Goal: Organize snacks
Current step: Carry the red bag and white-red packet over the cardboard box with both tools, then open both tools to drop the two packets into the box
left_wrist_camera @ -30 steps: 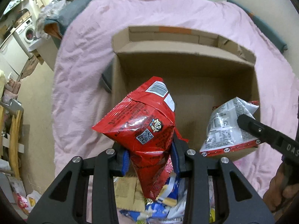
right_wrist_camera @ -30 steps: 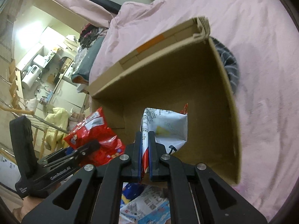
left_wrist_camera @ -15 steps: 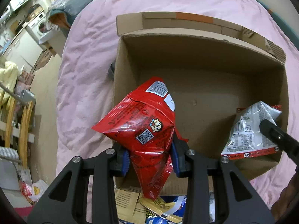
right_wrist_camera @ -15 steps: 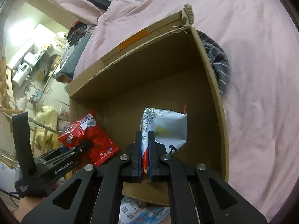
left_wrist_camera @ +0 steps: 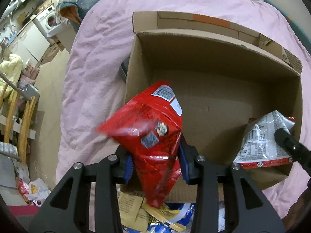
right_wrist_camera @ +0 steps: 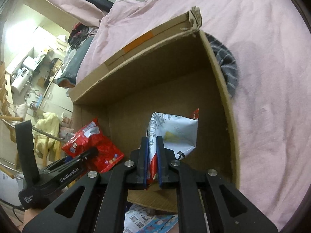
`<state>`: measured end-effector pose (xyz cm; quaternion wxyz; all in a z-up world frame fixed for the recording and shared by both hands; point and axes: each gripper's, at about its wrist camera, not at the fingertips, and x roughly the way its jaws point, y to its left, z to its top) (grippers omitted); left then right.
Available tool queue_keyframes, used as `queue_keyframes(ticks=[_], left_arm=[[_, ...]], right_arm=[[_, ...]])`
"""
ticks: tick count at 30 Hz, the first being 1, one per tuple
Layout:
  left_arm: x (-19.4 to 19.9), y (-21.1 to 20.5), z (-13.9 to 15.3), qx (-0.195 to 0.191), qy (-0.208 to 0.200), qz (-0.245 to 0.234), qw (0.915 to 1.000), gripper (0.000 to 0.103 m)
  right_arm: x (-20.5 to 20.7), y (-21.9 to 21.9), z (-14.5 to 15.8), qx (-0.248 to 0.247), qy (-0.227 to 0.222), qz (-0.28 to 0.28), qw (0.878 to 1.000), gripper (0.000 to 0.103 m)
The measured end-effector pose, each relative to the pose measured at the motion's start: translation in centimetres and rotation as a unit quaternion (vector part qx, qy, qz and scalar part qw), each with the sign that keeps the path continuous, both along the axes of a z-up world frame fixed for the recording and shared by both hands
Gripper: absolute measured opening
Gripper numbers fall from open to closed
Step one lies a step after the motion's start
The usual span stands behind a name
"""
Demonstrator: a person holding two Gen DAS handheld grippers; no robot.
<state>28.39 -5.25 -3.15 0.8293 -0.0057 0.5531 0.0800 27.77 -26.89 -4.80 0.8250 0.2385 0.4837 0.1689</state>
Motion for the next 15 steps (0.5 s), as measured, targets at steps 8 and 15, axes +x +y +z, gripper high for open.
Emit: queue_keyframes(ticks=[8,15], left_arm=[[-0.6,-0.9,1.4,-0.01,-0.018,0.0,0.9998,0.079],[-1.2,-1.2,2.6,-0.005,-0.038,-0.01,0.9992,0.08]], right_arm=[[-0.3,-1.1,1.3,0.008,-0.025,-0.019,0.999,0.068],[-0.6,-1.7,2.0,0.003,-0.032,-0.024,0.999,0.079]])
